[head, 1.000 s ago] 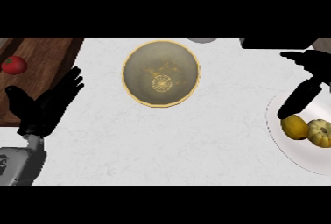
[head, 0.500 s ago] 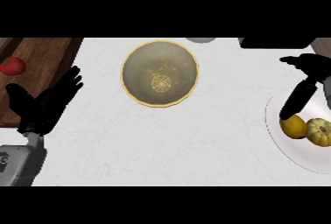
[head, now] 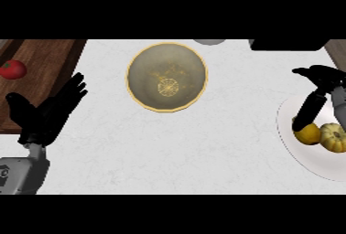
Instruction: Pick the lemon from the plate and place it in the bowl
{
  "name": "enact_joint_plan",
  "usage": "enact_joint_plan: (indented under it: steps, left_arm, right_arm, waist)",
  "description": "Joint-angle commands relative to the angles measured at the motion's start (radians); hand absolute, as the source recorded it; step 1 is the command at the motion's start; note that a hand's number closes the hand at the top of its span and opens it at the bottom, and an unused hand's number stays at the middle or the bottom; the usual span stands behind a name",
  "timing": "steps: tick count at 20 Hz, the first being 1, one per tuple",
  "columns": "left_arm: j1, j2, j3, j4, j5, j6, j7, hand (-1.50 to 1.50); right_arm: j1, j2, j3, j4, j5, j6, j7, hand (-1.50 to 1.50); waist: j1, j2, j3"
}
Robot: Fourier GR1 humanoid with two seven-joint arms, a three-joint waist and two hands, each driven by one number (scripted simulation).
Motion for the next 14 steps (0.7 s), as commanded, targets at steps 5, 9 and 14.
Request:
enact_joint_plan:
  steps: [5,9,14]
  left_arm:
    - [-0.013,-0.004,0.043,-0.018,0.006,-0.029,0.047,0.0]
    - [0.001,-0.037,0.012,-0.05,-0.035,-0.013,0.054,0.0]
    - [0.011,-0.034,0.056,0.012,-0.053,-0.05,-0.007,0.0]
  right_arm:
    - [0.022,0.032,-0.057,0.077,0.076,0.054,0.014,-1.5]
    - [0.072,0.075,-0.046,0.053,0.115,0.039,0.021,-1.5]
    - [0.014,0.136,-0.086,0.187,0.183,0.049,-0.031,-1.5]
  waist:
    - [-0.002,0.0,0.0]
    - [-0.004,-0.001,0.0]
    - [0.002,0.002,0.0]
